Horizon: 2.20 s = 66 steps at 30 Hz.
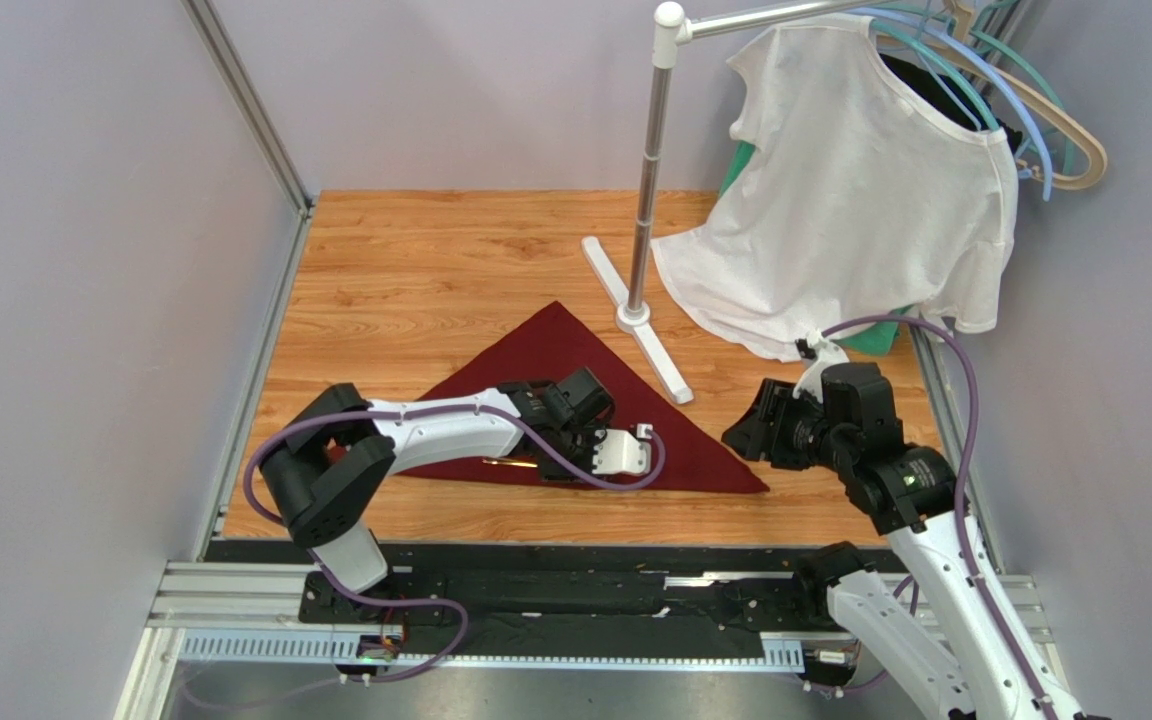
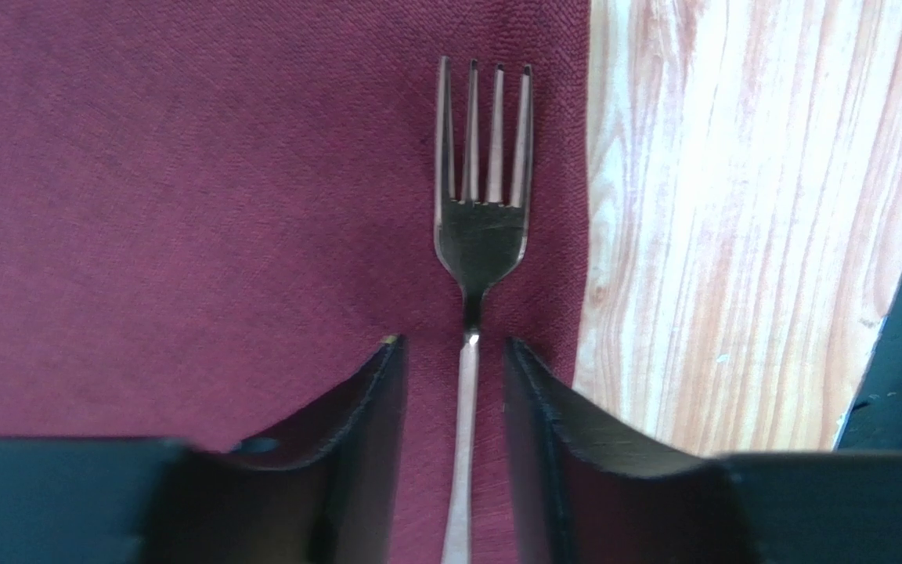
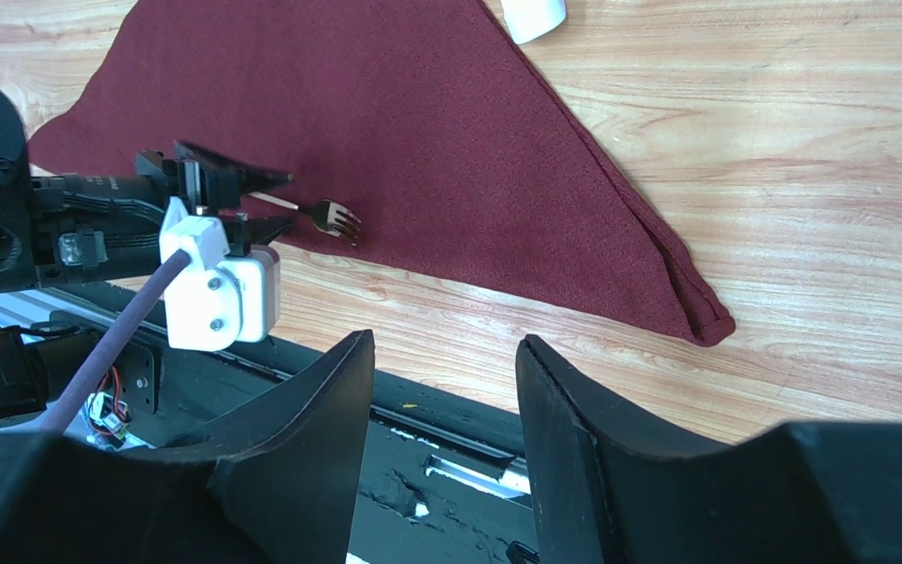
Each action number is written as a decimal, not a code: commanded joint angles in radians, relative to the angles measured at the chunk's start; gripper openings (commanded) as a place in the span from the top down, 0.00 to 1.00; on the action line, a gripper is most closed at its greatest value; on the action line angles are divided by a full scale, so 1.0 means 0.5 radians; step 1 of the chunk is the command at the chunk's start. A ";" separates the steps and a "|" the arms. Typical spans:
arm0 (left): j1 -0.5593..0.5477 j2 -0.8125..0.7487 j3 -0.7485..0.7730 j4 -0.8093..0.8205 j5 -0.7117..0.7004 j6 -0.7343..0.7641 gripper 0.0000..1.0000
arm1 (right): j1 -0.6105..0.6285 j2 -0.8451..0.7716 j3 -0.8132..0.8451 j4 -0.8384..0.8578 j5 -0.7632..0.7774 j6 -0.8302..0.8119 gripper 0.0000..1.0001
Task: Fold the napkin, place the utensils inside, and roll it up
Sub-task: Place the fork on the napkin, then fold the napkin at the center of the board.
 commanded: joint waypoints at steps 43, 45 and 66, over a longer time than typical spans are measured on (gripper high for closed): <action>1.409 -1.783 -0.690 0.023 -0.440 -2.612 0.01 | -0.356 0.111 -0.521 0.319 0.129 0.616 0.46; 1.453 -1.685 -0.669 -0.024 -0.342 -2.649 0.01 | -0.356 0.132 -0.554 0.335 0.177 0.665 0.46; 1.453 -1.639 -0.577 -0.018 -0.123 -2.529 0.03 | -0.365 0.221 -0.769 0.356 0.570 0.843 0.49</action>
